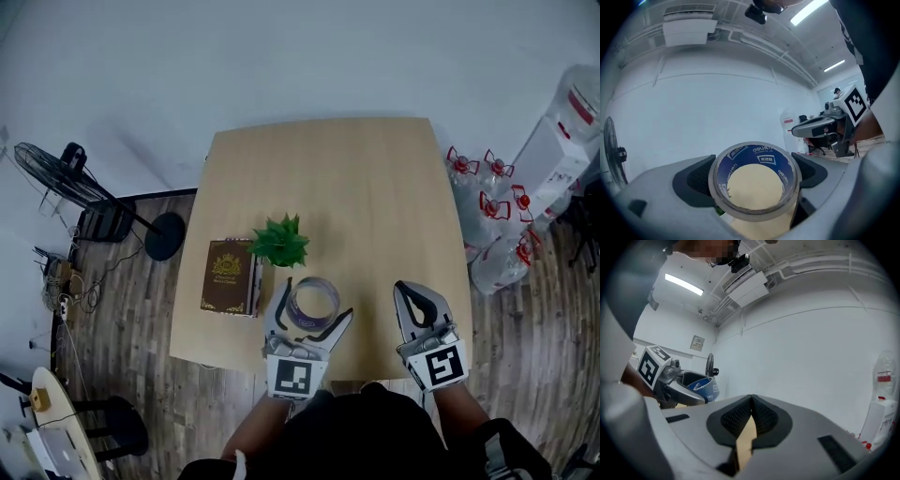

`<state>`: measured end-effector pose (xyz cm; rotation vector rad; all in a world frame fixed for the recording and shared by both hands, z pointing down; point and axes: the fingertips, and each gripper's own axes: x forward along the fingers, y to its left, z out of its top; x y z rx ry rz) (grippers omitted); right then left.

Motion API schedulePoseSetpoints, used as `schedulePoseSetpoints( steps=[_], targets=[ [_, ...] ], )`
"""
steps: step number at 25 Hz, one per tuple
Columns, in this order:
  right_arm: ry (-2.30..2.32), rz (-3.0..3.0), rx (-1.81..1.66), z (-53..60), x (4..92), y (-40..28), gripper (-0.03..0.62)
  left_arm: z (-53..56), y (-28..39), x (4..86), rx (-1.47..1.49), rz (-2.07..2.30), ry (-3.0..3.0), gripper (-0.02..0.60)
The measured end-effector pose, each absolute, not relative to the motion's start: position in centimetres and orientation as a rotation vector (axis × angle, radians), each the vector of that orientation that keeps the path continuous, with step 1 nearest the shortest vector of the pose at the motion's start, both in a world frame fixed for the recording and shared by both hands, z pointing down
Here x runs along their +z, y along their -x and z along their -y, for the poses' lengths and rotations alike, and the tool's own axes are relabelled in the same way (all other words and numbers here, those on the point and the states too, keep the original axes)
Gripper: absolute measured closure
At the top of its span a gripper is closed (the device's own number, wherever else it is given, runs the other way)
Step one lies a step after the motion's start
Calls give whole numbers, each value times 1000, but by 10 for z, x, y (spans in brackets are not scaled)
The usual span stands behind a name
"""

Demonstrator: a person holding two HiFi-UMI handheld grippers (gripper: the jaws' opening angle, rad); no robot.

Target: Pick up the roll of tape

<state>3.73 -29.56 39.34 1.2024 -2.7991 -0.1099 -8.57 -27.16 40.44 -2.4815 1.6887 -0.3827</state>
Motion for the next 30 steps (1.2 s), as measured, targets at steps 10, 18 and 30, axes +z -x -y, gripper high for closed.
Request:
schedulePoseSetpoints(
  steps=[10,18,30],
  targets=[
    [-1194,2842,-260,293,346,-26,602,258,97,367,-265,-1722,2444,71],
    [-1149,2813,-525,279,325,-8,601,243,100,349,-190,-1730,2458,71],
    [-1170,2842,-539,278,315,-5,602,235,104,343,-174,-1745,2454,71]
  ],
)
